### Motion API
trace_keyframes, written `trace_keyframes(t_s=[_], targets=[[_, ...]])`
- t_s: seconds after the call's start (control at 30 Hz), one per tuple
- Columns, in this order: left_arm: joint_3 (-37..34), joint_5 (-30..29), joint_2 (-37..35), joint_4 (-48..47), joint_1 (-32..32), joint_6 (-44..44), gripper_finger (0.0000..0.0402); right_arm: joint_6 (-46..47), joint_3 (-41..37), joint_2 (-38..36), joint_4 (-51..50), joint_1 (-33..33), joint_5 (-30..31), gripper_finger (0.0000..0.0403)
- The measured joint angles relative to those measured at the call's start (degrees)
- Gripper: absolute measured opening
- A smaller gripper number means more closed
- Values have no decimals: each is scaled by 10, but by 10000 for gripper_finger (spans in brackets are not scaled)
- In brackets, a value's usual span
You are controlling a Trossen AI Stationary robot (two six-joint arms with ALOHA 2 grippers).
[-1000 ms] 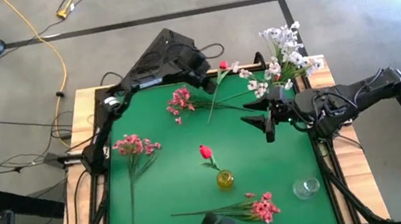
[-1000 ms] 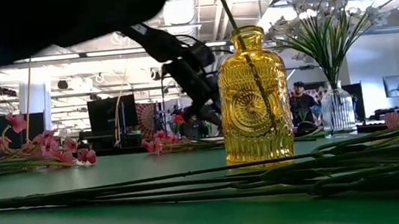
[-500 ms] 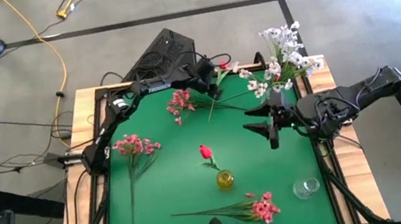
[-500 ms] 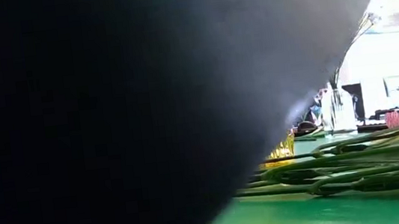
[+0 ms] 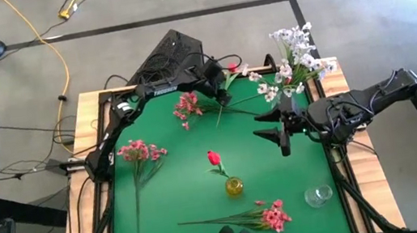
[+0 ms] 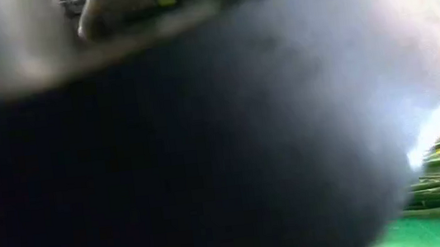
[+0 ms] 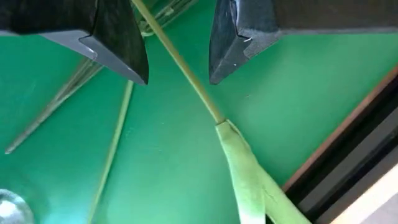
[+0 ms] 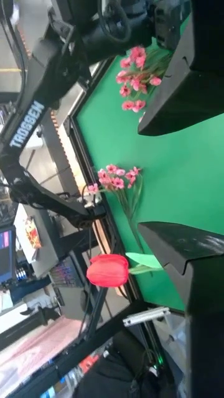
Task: Sort flowers into vase by color
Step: Put the bottom red tulip into the yellow vase, then put the bottom red tulip into the transparent yellow vase
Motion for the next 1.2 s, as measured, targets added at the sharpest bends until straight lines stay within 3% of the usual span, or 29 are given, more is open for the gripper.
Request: trace_keyframes(t_s=[0.43, 0.83, 1.2], targets=[[-1, 86, -30, -58, 45, -17, 155, 0, 0, 0, 6, -13, -6, 265], [-1, 17, -110, -132, 49, 66, 155, 68, 0, 27, 50, -79, -3, 265], [-1, -104, -235, -259, 57, 138, 155, 143, 1, 161, 100, -166, -79, 265]])
